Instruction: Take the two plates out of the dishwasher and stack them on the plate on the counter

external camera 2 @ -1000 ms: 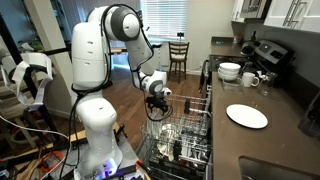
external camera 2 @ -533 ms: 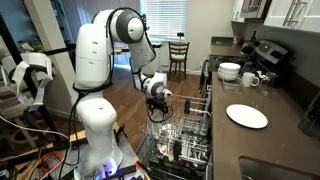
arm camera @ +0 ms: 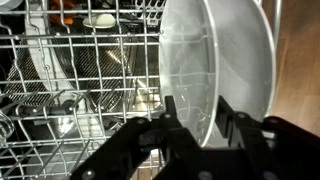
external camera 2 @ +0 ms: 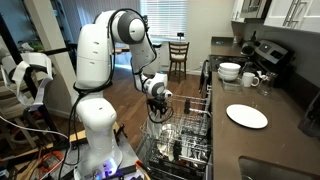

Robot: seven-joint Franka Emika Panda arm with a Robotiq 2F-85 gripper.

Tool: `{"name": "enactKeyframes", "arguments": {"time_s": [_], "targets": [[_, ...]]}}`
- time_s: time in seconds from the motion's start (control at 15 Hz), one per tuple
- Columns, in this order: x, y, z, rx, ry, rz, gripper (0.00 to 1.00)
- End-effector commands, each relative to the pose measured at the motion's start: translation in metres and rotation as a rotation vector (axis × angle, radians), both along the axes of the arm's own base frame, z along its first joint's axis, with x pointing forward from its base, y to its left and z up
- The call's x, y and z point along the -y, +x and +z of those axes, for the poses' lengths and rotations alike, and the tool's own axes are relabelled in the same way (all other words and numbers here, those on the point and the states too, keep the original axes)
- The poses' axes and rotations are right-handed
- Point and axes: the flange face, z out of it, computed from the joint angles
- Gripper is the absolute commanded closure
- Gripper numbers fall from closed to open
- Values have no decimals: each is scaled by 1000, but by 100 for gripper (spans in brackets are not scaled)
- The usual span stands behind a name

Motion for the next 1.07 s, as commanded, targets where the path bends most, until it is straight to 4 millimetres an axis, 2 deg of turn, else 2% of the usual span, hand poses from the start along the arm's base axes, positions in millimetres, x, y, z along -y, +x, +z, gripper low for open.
{"name": "enactKeyframes", "arguments": {"time_s": [0.0,0.07,0.2,0.47,1.0], "targets": [[4,5,-1,-6,21,-6,88],[5,5,0,-13,28,-14,94],[7,5,5,-26,45,-21,99],[12,4,21,-64,97,-38,97],[33,8,89,-77,126,-39,98]]}}
